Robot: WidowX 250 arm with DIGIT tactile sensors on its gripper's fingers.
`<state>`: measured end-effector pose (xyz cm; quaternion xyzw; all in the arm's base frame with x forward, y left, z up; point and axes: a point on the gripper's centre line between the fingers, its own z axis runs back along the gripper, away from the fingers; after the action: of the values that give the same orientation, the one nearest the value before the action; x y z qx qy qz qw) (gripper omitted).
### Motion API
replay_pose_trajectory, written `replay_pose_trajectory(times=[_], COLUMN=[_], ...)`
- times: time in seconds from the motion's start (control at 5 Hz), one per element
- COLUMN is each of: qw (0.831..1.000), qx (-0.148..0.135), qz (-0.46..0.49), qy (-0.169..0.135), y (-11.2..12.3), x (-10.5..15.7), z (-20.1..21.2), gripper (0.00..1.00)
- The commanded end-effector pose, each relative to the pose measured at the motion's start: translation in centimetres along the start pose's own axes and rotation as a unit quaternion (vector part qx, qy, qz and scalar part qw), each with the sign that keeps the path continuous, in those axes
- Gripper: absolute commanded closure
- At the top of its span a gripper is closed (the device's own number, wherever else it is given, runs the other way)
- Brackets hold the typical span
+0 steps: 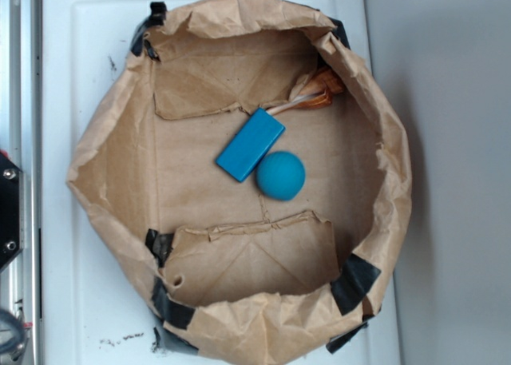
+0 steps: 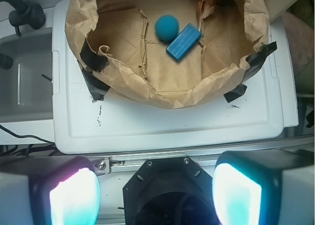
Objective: Grab the blue block.
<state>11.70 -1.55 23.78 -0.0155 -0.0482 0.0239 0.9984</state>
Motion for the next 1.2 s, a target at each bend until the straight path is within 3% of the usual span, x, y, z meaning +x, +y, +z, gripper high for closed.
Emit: replay_pose_trajectory(times=[0.0, 0.2, 0.4, 0.6, 1.0], qw=[1.0, 0.999, 0.998, 0.998, 0.998], qx=[0.0, 0.001, 0.027, 0.032, 0.032], qz=[0.0, 0.024, 0.024, 0.03, 0.03], qy=[0.0, -0.031, -0.055, -0.052, -0.052], y=[0.0, 1.5, 1.7, 2.8, 2.8], x=[0.0, 3.4, 5.6, 8.1, 8.1], z=[0.0, 0.7, 0.3, 0.0, 0.0], gripper=[0.0, 0.0, 0.0, 0.0, 0.0])
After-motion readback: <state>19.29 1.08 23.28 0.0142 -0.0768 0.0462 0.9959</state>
